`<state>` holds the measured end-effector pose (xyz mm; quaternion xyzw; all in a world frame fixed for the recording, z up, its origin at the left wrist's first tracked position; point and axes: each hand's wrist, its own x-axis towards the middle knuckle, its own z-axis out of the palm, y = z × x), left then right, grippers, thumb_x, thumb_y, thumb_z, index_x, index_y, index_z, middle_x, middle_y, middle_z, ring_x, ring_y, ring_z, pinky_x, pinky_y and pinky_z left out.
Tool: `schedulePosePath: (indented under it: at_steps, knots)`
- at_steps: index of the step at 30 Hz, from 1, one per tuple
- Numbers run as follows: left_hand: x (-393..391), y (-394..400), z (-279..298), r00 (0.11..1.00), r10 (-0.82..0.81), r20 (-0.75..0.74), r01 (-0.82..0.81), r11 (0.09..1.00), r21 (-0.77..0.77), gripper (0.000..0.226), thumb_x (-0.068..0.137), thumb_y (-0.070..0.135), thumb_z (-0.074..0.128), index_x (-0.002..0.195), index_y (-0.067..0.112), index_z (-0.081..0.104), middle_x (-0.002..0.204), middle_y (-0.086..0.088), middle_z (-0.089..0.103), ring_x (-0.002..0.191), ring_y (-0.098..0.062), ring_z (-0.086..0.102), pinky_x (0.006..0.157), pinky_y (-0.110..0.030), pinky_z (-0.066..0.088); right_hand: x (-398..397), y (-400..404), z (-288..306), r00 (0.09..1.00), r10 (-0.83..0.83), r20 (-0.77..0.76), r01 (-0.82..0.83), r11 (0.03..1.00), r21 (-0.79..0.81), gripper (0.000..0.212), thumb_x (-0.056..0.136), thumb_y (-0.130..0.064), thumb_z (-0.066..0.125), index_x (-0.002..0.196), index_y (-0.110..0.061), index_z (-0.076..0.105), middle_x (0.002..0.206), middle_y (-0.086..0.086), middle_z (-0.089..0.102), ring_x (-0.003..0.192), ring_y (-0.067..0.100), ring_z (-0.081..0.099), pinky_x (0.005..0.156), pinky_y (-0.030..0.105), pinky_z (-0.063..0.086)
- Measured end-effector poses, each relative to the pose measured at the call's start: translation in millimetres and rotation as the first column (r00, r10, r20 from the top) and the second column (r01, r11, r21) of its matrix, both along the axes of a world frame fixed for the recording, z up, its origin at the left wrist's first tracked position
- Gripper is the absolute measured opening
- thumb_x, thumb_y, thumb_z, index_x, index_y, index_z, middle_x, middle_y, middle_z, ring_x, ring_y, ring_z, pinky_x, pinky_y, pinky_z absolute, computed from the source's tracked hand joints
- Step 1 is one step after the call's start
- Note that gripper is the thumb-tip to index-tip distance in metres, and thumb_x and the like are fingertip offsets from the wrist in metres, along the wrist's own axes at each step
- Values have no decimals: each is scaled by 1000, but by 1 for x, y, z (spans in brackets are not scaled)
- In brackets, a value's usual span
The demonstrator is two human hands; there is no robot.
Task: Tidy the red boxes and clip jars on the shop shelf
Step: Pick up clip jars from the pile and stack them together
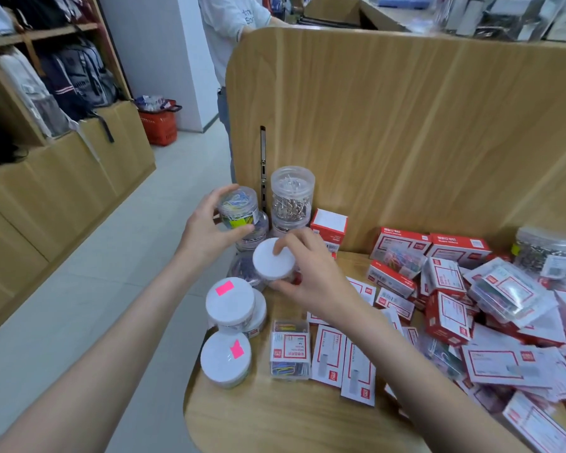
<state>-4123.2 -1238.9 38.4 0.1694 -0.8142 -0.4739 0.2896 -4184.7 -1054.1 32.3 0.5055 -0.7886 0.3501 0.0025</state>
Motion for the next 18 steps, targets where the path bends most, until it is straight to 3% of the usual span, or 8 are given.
schedulePosePath:
  at_steps: [4, 8, 12, 15, 18]
  knots:
    - [-3, -1, -7, 999, 15, 33, -12, 995, -101, 63, 70, 15, 79, 120, 35, 48, 122, 11, 50, 117, -16, 44, 94, -33, 39, -2, 26, 11, 993, -30, 113, 41, 995, -96, 37, 71, -20, 74, 97, -20, 49, 109, -1, 46, 98, 6, 42, 80, 7, 33]
    - [-6, 1, -3, 998, 2, 67, 4, 996, -88, 76, 68, 9, 80, 133, 21, 42, 125, -2, 38, 107, -12, 46, 93, -22, 38, 3, 39, 18, 988, -22, 152, 37, 995, -95, 40, 69, -28, 75, 96, -31, 45, 109, -3, 48, 99, -2, 44, 80, 11, 38]
    - [7, 1, 10, 994, 3, 107, 3, 999, -51, 85, 68, 23, 81, 137, 30, 31, 129, 3, 31, 113, -9, 42, 96, -24, 33, 19, 54, 27, 989, 39, 140, -21, 992, -127, 37, 68, -30, 73, 98, -24, 51, 109, -5, 50, 103, 2, 47, 82, 11, 37]
    - [41, 10, 10, 997, 77, -15, -77, 997, -9, 60, 75, 35, 71, 126, 32, 38, 132, 6, 40, 115, -6, 45, 95, -22, 36, 43, 57, 25, 986, 124, 114, -114, 989, -92, 39, 69, -31, 74, 99, -23, 50, 108, -5, 50, 101, 6, 48, 82, 15, 39]
    - [88, 35, -5, 986, 142, -83, -126, 977, 172, 33, 89, 28, 57, 119, 26, 46, 126, 11, 51, 109, 6, 49, 88, -8, 37, 72, 49, 12, 967, 204, 151, -193, 978, -83, 39, 70, -36, 70, 99, -23, 48, 107, -5, 50, 99, 7, 47, 81, 15, 39]
